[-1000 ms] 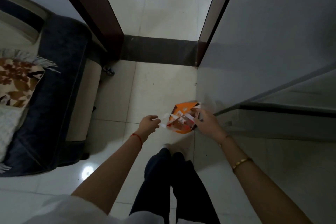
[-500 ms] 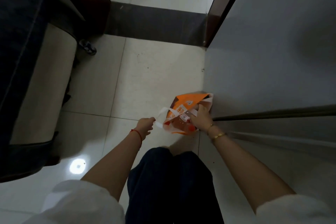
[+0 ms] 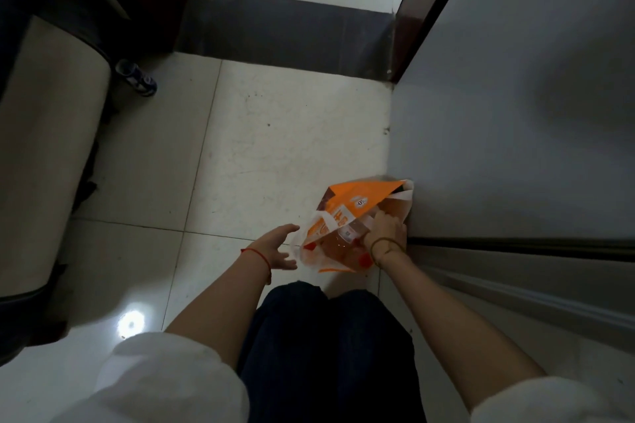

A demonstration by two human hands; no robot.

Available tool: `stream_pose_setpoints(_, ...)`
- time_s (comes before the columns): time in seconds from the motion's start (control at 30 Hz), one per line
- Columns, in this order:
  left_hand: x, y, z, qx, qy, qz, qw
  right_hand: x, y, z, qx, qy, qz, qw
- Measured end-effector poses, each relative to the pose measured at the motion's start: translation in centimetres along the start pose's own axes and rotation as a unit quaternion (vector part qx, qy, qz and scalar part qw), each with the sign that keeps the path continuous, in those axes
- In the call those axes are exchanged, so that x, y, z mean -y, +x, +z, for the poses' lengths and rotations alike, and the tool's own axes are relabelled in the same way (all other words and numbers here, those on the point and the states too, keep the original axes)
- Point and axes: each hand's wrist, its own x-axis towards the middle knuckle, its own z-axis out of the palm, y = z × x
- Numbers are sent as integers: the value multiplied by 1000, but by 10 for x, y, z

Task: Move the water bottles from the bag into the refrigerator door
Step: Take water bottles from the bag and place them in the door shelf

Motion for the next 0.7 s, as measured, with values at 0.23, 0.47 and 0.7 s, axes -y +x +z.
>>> stream_pose_setpoints(0.23, 3, -4, 7, -29, -42, 66, 997, -5, -13, -20, 26, 233, 102, 967)
stream_pose_setpoints(0.47, -21, -84, 30, -58, 110, 205, 971, 0, -45, -69, -8, 334, 125, 934)
stream_pose_setpoints(0.7, -8, -145, 58, -52, 214, 235, 947, -8, -65, -90, 49, 289, 171, 941)
